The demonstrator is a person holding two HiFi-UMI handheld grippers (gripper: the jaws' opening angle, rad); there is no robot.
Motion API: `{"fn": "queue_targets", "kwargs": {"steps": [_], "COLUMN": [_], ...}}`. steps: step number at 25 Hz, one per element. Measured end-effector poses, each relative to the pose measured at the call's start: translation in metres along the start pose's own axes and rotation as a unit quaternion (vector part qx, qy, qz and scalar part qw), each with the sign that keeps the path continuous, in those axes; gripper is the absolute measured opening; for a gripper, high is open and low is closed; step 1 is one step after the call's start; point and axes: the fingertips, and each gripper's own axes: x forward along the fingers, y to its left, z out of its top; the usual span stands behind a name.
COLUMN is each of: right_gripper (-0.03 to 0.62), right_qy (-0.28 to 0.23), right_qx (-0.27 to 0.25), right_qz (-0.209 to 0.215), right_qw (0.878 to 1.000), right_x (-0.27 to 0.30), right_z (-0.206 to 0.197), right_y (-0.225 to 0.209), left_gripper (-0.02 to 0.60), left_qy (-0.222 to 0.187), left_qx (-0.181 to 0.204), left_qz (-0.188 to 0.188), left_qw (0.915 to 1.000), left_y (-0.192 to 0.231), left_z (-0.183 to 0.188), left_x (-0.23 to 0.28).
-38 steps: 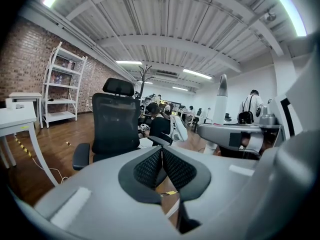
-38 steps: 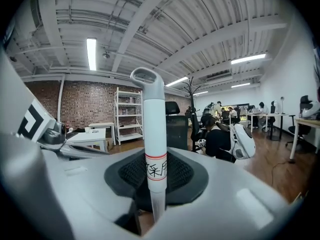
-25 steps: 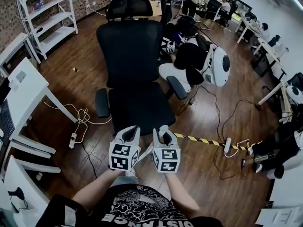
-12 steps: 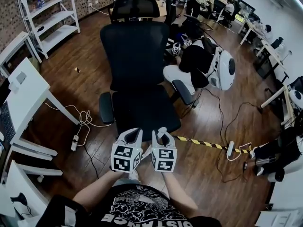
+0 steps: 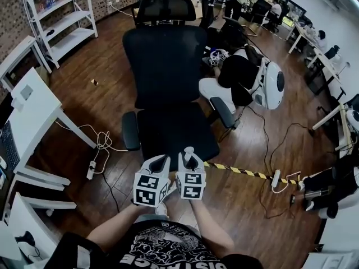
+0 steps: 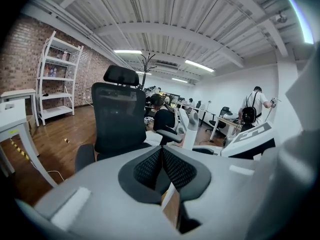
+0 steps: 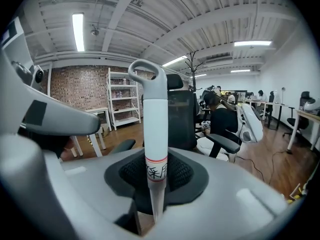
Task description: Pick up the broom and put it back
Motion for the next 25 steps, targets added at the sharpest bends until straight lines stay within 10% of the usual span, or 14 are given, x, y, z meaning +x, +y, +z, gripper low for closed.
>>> {"fn": "queue_targets", "kwargs": {"steps": [25], "right_gripper": [0.077], "right_qy": [0.013], "right_qx": [-0.027], "right_qz": [0.01], "right_qw": [1.0], "right_x": [0.081], "right_z": [0.01], "right_y": [-0.002], "left_gripper": [0.008], "left_qy": [0.017], "left_qx": [-0.017], "left_qz": [0.035], "left_qw": [0.9991], "left_y": [0.052], "left_z": [-0.001], "left_x": [0.014]}}
